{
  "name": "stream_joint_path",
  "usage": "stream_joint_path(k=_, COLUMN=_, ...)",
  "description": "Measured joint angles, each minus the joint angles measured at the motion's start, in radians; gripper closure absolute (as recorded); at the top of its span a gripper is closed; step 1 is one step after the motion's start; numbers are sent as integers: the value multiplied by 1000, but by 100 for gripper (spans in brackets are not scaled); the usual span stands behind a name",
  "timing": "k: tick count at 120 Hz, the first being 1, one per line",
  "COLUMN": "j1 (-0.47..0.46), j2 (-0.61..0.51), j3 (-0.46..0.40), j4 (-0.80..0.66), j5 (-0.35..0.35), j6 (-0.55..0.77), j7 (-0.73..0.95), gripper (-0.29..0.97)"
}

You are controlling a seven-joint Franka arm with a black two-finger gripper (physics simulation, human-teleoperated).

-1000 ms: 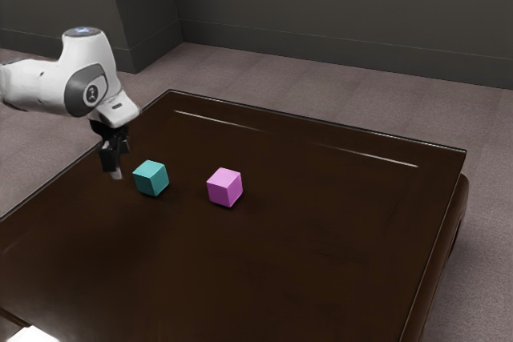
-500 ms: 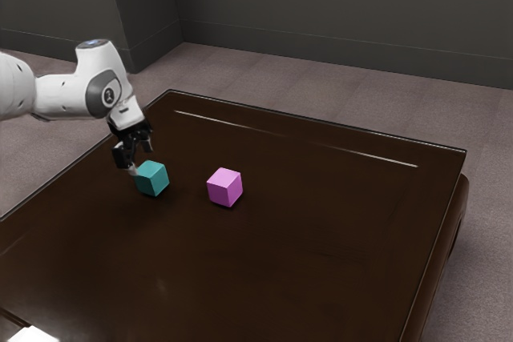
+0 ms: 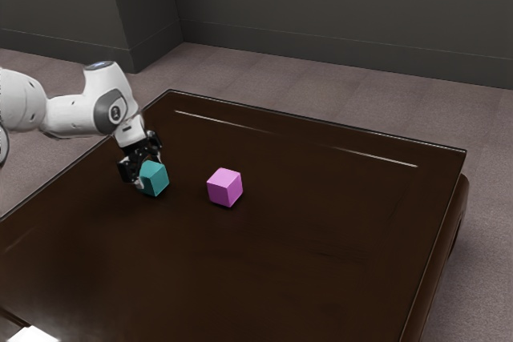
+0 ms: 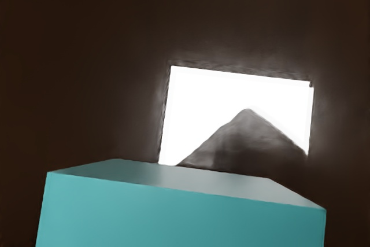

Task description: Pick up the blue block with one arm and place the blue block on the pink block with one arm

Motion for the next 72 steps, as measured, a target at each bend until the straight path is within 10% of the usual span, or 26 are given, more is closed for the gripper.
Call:
stream_joint_path(k=42, j1=9, j2=-10, j3=-1, j4=-1, j5=5, j6=18, j7=38, gripper=33)
stream_joint_path(k=72, j1=10, j2=-249, j3=-46, j4=-85, j5=-61, j6=-71, j7=47, gripper=35)
